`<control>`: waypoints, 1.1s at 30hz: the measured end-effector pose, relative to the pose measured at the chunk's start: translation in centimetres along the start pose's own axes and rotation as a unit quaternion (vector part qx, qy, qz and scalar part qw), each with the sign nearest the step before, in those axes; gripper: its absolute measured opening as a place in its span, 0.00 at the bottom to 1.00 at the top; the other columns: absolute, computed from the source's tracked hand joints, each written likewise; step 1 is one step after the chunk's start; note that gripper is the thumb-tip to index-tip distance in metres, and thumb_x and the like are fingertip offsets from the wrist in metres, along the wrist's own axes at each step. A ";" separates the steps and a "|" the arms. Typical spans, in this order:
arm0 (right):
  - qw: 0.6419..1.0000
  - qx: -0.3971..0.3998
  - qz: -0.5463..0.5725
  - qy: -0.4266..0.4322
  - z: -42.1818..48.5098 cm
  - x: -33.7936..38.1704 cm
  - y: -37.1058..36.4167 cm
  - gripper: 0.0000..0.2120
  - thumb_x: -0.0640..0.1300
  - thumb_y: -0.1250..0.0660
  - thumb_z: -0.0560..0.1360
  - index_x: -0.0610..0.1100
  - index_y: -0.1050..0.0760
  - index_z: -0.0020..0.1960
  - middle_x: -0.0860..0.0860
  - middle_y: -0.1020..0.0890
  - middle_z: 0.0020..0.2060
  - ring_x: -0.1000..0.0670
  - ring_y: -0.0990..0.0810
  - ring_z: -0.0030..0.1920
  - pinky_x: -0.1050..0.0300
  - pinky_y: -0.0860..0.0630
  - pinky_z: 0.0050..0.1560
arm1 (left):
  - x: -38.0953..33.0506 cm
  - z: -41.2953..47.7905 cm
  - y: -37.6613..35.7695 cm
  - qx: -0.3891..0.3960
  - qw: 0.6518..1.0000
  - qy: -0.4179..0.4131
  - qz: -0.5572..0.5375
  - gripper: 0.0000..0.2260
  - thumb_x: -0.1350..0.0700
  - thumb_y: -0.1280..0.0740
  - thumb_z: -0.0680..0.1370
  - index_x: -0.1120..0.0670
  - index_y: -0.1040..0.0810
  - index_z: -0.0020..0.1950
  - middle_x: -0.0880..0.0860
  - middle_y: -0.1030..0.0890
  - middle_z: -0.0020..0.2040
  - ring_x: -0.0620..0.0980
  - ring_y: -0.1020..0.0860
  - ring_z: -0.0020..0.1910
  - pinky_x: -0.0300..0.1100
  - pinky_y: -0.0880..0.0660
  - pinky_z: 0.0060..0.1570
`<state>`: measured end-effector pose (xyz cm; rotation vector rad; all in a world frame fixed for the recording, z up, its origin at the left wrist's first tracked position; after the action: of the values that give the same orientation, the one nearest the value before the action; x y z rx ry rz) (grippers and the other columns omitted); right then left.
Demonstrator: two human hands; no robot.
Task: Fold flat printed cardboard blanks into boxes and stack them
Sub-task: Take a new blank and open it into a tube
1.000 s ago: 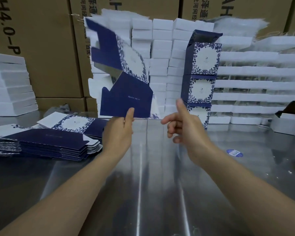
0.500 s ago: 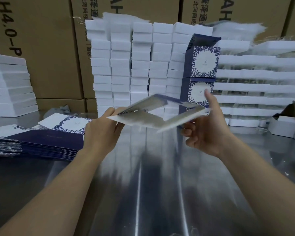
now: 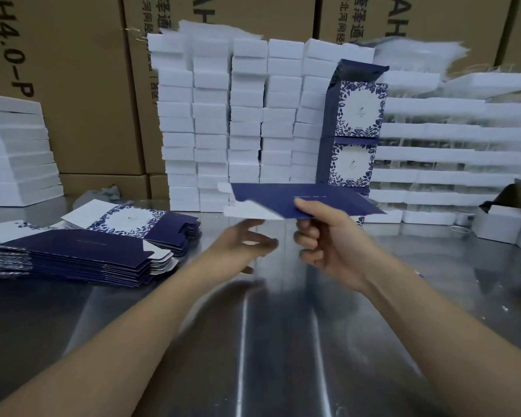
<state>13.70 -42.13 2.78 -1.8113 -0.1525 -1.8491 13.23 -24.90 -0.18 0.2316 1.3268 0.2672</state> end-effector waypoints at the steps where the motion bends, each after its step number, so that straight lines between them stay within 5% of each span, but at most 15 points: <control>1: 1.000 0.001 -0.005 -0.004 0.0 -0.4 -0.3 0.19 0.51 0.26 0.76 0.49 0.29 0.31 0.53 0.38 0.28 0.55 0.36 0.26 0.63 0.43 0.24 | -0.7 -0.4 -1.4 0.042 0.999 -0.004 -0.018 0.23 0.53 0.25 0.80 0.45 0.25 0.73 0.45 0.13 0.58 0.45 0.15 0.58 0.43 0.17 0.46; 4: 0.999 -0.033 -0.003 0.013 0.4 -1.2 -0.6 0.21 0.50 0.24 0.76 0.47 0.29 0.31 0.52 0.38 0.27 0.55 0.36 0.26 0.64 0.42 0.22 | -2.6 -1.3 -3.8 0.106 0.990 -0.024 -0.092 0.11 0.55 0.28 0.74 0.47 0.14 0.55 0.45 0.12 0.55 0.46 0.15 0.57 0.50 0.17 0.58; 7: 0.997 -0.050 -0.035 0.038 0.4 -1.3 -0.6 0.21 0.53 0.23 0.75 0.47 0.28 0.30 0.51 0.34 0.27 0.53 0.37 0.28 0.62 0.39 0.26 | -3.9 -2.1 -4.6 0.134 0.969 -0.027 -0.205 0.07 0.52 0.30 0.71 0.53 0.15 0.40 0.52 0.16 0.44 0.50 0.15 0.47 0.51 0.18 0.55; 10: 0.995 -0.035 -0.075 0.050 0.1 -1.1 -0.9 0.20 0.56 0.25 0.76 0.48 0.25 0.31 0.52 0.33 0.28 0.53 0.36 0.29 0.62 0.36 0.28 | -4.0 -2.0 -4.7 0.079 0.966 -0.029 -0.243 0.21 0.39 0.34 0.81 0.57 0.19 0.45 0.55 0.21 0.39 0.52 0.17 0.40 0.50 0.18 0.51; 14: 0.994 -0.024 -0.103 0.024 -0.1 -1.7 -1.3 0.23 0.61 0.26 0.76 0.50 0.28 0.31 0.53 0.34 0.28 0.53 0.35 0.29 0.61 0.39 0.29 | -3.5 -1.8 -3.9 -0.031 0.968 -0.021 -0.246 0.28 0.41 0.44 0.88 0.53 0.16 0.39 0.54 0.20 0.37 0.52 0.18 0.36 0.45 0.17 0.43; 20: 0.996 0.007 -0.073 0.050 0.0 -1.7 -2.0 0.23 0.57 0.32 0.82 0.48 0.29 0.32 0.55 0.38 0.24 0.54 0.36 0.26 0.64 0.39 0.26 | -3.5 -1.5 -2.9 -0.042 0.966 -0.015 -0.253 0.27 0.40 0.46 0.88 0.58 0.15 0.52 0.55 0.15 0.43 0.51 0.14 0.49 0.48 0.16 0.50; 26: 0.993 -0.018 -0.103 0.054 -0.2 -1.3 -2.1 0.25 0.59 0.31 0.81 0.49 0.28 0.30 0.52 0.37 0.26 0.54 0.35 0.27 0.64 0.39 0.26 | -3.9 -1.7 -3.2 -0.055 0.988 -0.065 -0.130 0.32 0.41 0.52 0.89 0.56 0.23 0.34 0.56 0.15 0.36 0.48 0.17 0.35 0.36 0.19 0.39; 33: 0.977 -0.126 -0.139 0.103 -0.3 -0.8 -1.1 0.26 0.59 0.42 0.87 0.44 0.27 0.36 0.53 0.35 0.23 0.54 0.33 0.24 0.64 0.33 0.27 | -3.6 -1.6 -3.1 -0.047 0.988 -0.074 -0.129 0.28 0.39 0.51 0.88 0.49 0.13 0.53 0.49 0.11 0.49 0.46 0.13 0.50 0.44 0.15 0.47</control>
<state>12.90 -41.06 2.31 -1.8194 -0.1026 -2.3327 11.06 -29.00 1.81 -0.0015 1.1789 0.0917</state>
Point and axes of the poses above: each hand's wrist, its own z-axis towards the middle knuckle, its own y-axis out of the back of the hand, x = y × z, the point moved 6 cm from there along z, towards the middle knuckle
